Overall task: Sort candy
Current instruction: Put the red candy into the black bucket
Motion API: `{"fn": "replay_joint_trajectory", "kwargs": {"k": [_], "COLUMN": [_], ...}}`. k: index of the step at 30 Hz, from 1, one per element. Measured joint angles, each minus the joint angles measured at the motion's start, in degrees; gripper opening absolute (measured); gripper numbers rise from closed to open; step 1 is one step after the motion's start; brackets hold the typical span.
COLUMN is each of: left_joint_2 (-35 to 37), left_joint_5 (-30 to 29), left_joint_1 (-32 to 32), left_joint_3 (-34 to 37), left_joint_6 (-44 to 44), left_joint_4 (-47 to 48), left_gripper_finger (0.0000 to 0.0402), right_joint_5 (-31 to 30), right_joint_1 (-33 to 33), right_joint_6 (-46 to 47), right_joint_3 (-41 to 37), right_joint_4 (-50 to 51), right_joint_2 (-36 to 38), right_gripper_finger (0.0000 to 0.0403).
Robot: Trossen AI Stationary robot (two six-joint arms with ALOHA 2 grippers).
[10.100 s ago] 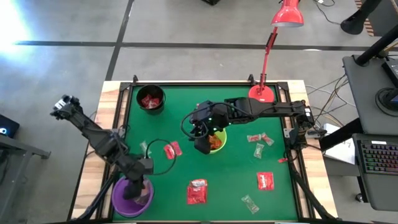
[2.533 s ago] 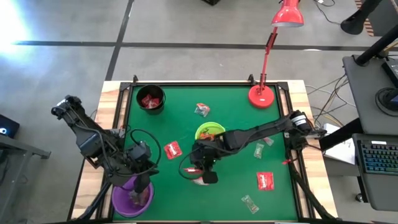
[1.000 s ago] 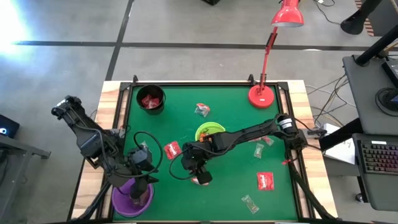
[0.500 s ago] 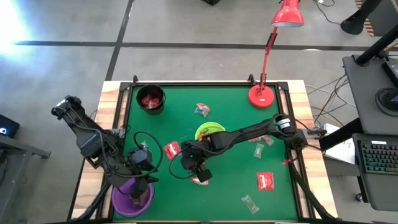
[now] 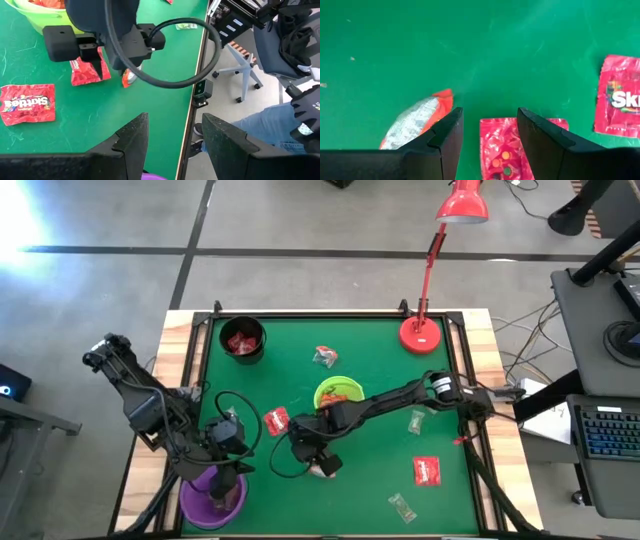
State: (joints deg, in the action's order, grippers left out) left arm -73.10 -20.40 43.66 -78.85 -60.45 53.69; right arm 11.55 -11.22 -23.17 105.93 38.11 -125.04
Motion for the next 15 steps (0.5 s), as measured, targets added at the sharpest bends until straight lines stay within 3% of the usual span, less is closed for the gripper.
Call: {"fn": "replay_joint_trajectory", "kwargs": {"k": [7, 15], "left_joint_2": [0.0, 0.0], "left_joint_5": [0.0, 0.0], "left_joint_1": [0.0, 0.0], "left_joint_3": [0.0, 0.0], "left_joint_6": [0.0, 0.0], "left_joint_4": [0.2, 0.4], "left_gripper_finger": [0.0167, 0.0167], "right_joint_5": [-2.2, -10.1], "right_joint_1": [0.0, -0.3], "right_joint_6": [-0.9, -1.7], "right_joint_3": [-0.2, 0.2], "right_joint_4": [2.2, 2.9], "right_joint_2": [-2.3, -3.1], "right_gripper_finger": [0.0178, 0.0178]}}
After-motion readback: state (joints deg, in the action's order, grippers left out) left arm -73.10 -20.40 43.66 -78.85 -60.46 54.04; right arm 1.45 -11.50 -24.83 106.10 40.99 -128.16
